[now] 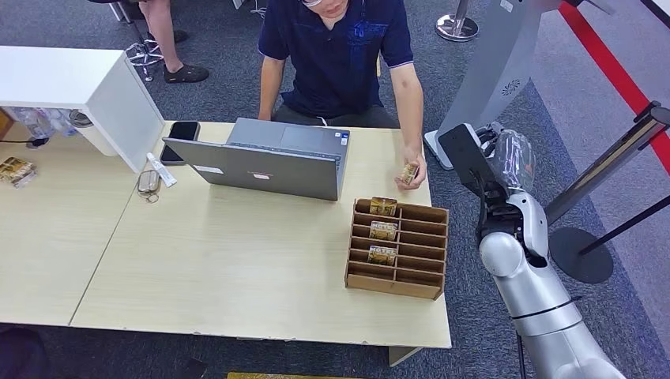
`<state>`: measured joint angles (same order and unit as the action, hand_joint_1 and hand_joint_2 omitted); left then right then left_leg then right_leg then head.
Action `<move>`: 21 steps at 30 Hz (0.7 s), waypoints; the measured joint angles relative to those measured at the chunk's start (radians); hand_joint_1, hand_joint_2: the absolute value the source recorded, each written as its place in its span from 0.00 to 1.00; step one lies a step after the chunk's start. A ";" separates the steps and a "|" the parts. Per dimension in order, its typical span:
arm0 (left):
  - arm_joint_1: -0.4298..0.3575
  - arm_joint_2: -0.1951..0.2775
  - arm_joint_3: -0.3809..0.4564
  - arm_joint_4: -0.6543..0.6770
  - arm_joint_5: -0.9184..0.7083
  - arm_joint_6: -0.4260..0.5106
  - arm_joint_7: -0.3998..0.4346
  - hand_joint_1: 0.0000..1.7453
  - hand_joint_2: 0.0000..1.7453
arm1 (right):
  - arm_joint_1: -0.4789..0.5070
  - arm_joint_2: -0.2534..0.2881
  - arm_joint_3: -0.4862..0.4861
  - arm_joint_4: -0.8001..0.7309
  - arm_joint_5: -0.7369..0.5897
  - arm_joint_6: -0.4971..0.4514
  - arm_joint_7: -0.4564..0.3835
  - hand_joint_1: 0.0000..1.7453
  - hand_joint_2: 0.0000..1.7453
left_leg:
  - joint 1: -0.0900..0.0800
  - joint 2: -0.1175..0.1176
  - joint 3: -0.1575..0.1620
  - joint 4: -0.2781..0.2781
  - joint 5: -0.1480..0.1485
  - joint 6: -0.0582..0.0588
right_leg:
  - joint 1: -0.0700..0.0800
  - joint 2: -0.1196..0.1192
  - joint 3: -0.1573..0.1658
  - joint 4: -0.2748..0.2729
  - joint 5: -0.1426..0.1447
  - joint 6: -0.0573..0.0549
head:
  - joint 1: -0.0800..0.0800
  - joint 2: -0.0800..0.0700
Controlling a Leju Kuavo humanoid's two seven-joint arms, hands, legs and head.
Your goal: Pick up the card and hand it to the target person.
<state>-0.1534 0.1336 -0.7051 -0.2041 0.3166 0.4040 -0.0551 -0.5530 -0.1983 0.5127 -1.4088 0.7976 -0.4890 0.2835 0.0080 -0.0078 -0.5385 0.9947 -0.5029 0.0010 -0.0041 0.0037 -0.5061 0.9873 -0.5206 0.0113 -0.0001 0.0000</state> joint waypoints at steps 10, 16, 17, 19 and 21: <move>-0.009 -0.001 -0.004 0.000 -0.006 0.000 0.003 0.00 0.00 | -0.051 0.047 0.015 0.135 -0.017 0.007 -0.015 0.86 1.00 | 0.000 0.000 0.000 0.000 0.000 0.000 | 0.000 0.000 0.000 0.000 0.000 0.000 | 0.000 0.000; -0.009 -0.002 -0.005 0.000 -0.006 0.000 0.003 0.00 0.00 | -0.058 0.063 0.026 0.180 -0.024 0.007 -0.021 0.85 1.00 | 0.000 0.000 0.000 0.000 0.000 0.000 | 0.000 0.000 0.000 0.000 0.000 0.000 | 0.000 0.000; -0.009 -0.002 -0.006 0.000 -0.006 0.000 0.003 0.00 0.00 | -0.059 0.065 0.027 0.186 -0.026 0.007 -0.023 0.85 1.00 | 0.000 0.000 0.000 0.000 0.000 0.000 | 0.000 0.000 0.000 0.000 0.000 0.000 | 0.000 0.000; -0.009 -0.002 -0.010 0.000 -0.006 -0.001 0.003 0.00 0.00 | -0.059 0.069 0.028 0.197 -0.030 0.006 -0.024 0.82 1.00 | 0.000 0.000 0.000 0.000 0.000 0.000 | 0.000 0.000 0.000 0.000 0.000 0.000 | 0.000 0.000; -0.009 -0.002 -0.012 0.000 -0.006 -0.001 0.003 0.00 0.00 | -0.060 0.073 0.031 0.206 -0.032 0.006 -0.025 0.46 1.00 | 0.000 0.000 0.000 0.000 0.000 0.000 | 0.000 0.000 0.000 0.000 0.000 0.000 | 0.000 0.000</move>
<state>-0.1627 0.1320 -0.7170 -0.2041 0.3103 0.4030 -0.0519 -0.6127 -0.1254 0.5433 -1.2023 0.7659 -0.4830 0.2585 0.0080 -0.0078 -0.5384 0.9948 -0.5029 0.0010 -0.0041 0.0038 -0.5062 0.9875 -0.5206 0.0113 -0.0001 0.0000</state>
